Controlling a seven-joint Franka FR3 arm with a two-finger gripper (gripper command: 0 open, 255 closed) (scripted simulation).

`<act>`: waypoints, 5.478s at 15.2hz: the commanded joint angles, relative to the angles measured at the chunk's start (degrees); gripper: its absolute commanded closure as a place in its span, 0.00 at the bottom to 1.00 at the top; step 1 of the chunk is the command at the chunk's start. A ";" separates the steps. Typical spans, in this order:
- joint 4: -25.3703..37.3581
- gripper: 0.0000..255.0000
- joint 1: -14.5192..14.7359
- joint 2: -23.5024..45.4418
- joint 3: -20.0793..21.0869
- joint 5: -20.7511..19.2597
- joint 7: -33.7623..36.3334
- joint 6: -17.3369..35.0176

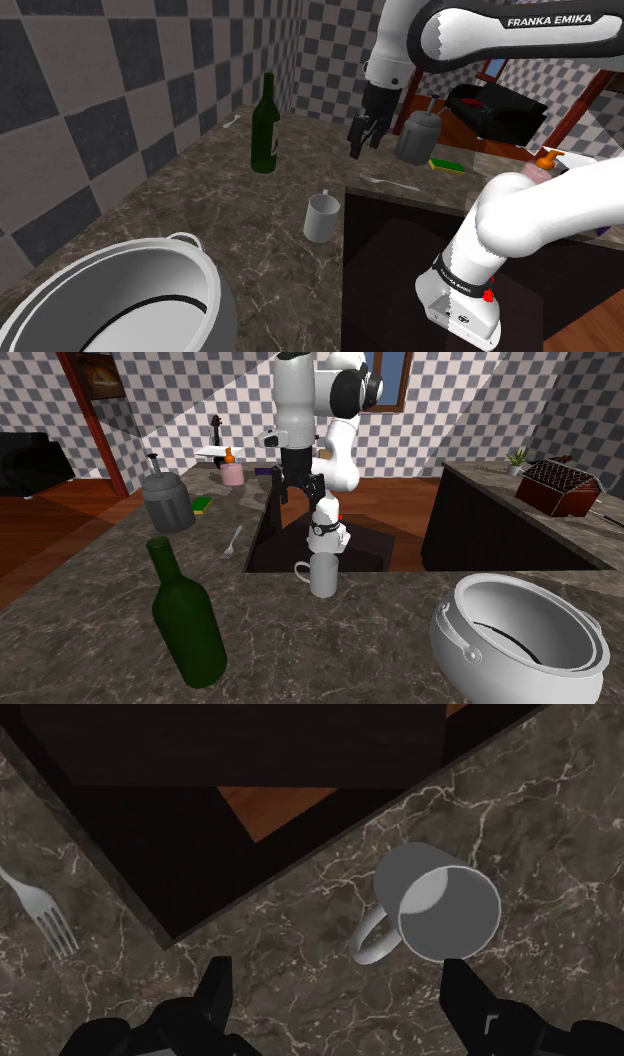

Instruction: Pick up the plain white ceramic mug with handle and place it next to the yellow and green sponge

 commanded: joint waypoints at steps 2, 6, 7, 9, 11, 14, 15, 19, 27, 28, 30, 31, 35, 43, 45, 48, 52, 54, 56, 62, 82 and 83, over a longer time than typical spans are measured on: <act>-2.58 0.00 1.18 1.31 3.81 1.98 4.02 5.18; -4.73 0.00 2.34 5.19 9.30 4.08 9.44 12.70; -5.03 0.00 2.52 6.46 10.73 4.45 10.86 14.64; -5.34 0.00 2.68 9.37 13.67 4.90 13.82 18.57; -5.26 0.00 2.53 12.73 16.72 4.85 17.00 22.52; -5.28 0.00 1.96 16.58 19.74 4.19 20.16 26.91; -5.67 0.00 1.83 17.15 19.98 4.10 20.27 27.86; -7.12 0.00 1.23 19.64 20.96 3.56 20.85 31.71; -7.64 0.00 0.94 20.72 21.36 3.25 21.14 33.26; -7.64 0.00 0.94 20.71 21.36 3.25 21.13 33.25; -7.64 1.00 0.94 20.71 21.36 3.25 21.13 33.25; -7.64 1.00 0.94 20.71 21.36 3.25 21.13 33.25; -7.64 1.00 0.94 20.71 21.36 3.25 21.13 33.25; -5.73 1.00 1.55 17.72 20.04 3.88 20.21 28.46; -4.88 1.00 1.73 16.66 19.54 4.01 19.92 26.59; -3.51 1.00 1.93 15.24 18.82 4.11 19.56 23.83; -1.52 1.00 2.08 13.62 17.93 4.09 19.16 20.26; -0.45 1.00 2.12 12.93 17.51 4.04 19.00 18.52; 0.65 1.00 2.15 12.31 17.10 3.96 18.86 16.80; 4.24 1.00 2.10 10.86 15.99 3.62 18.53 11.79; -3.38 1.00 1.97 -8.79 2.03 0.09 6.25 -1.19; -4.42 1.00 1.72 -10.49 0.73 -0.64 5.06 -1.92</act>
